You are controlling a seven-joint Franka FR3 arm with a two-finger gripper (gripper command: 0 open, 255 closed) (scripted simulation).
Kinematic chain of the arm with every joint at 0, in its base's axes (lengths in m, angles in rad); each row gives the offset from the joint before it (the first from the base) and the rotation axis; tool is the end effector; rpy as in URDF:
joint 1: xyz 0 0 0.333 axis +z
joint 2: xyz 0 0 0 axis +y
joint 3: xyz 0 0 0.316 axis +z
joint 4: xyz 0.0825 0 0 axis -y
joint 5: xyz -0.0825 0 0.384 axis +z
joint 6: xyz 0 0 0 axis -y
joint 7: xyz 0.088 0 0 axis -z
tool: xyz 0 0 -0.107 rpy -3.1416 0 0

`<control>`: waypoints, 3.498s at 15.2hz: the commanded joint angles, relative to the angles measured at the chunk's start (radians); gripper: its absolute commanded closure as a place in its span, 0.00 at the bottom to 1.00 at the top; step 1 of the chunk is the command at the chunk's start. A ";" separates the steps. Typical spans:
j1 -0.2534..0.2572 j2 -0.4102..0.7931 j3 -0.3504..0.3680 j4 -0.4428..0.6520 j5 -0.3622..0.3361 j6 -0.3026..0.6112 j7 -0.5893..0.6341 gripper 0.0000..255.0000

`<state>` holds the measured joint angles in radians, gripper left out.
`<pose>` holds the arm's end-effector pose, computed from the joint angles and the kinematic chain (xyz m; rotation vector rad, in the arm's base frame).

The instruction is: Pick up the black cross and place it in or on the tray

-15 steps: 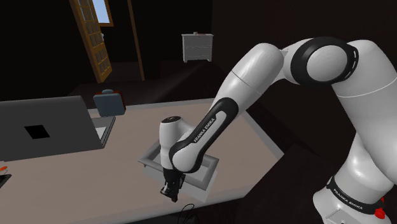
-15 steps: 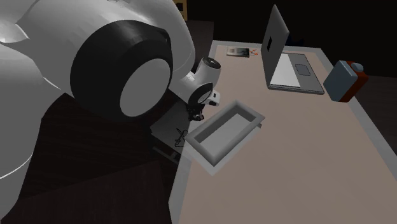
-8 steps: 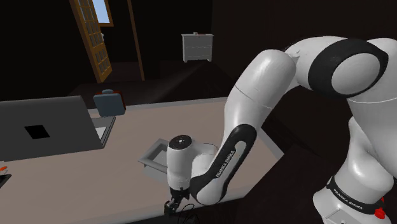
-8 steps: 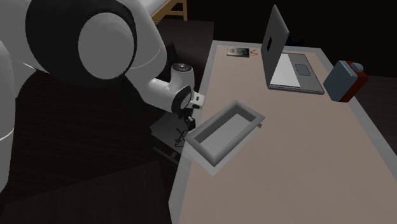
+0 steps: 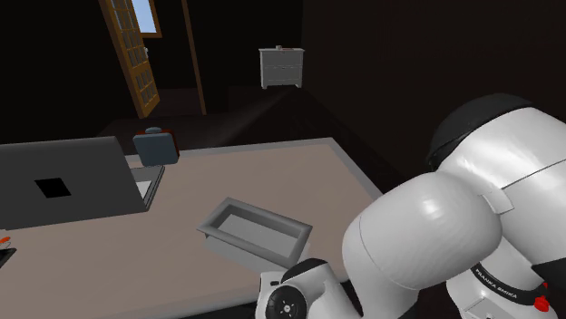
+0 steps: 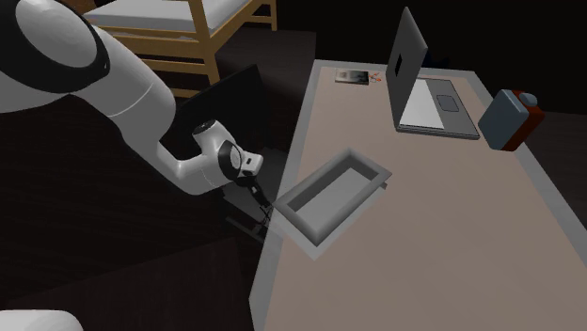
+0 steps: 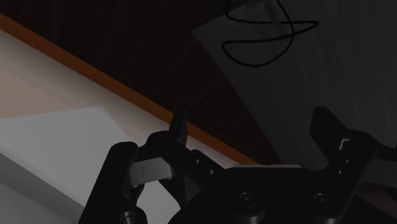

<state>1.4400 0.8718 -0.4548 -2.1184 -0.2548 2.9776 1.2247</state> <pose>0.3050 0.4493 0.0377 2.9342 0.2485 0.5314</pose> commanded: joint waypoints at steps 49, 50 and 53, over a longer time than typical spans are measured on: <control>-0.320 0.396 0.245 0.475 0.070 -0.170 -0.136 1.00; -0.320 0.396 0.245 0.476 0.070 -0.170 -0.136 1.00; -0.320 0.396 0.245 0.476 0.070 -0.170 -0.136 1.00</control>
<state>1.1195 1.2679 -0.2102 -1.6427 -0.1847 2.8071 1.0885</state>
